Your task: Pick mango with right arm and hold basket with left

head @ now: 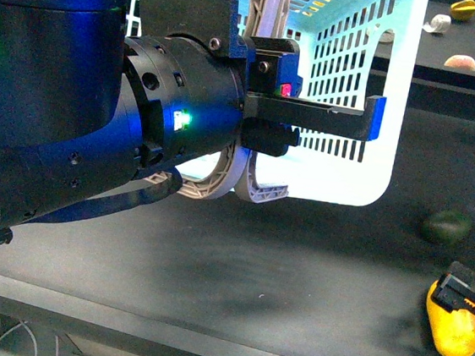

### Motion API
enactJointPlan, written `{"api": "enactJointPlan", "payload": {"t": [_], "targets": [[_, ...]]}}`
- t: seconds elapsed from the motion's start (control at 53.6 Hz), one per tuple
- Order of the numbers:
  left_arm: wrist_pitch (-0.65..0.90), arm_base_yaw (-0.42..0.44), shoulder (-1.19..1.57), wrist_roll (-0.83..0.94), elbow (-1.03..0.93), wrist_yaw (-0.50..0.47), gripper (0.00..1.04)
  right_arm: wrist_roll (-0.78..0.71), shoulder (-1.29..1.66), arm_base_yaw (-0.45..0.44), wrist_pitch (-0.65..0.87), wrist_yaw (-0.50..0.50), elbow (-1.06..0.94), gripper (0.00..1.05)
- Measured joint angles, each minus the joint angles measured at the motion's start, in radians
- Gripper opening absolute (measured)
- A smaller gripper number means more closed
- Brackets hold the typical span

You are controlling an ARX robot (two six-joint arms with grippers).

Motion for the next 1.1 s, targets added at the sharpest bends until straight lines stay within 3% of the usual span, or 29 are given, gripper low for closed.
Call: {"api": "enactJointPlan", "payload": {"t": [0.69, 0.951, 1.101], "targets": [[0.0, 0.0, 0.0, 0.0, 0.0, 0.0, 0.05, -0.05, 0.134, 0.005, -0.023, -0.006, 0.118, 0.96], [0.0, 0.0, 0.0, 0.0, 0.0, 0.0, 0.05, -0.062, 0.137, 0.006, -0.008, 0.003, 0.105, 0.65], [0.0, 0.0, 0.0, 0.001, 0.0, 0.0, 0.05, -0.054, 0.103, 0.004, 0.014, -0.017, 0.053, 0.62]]}}
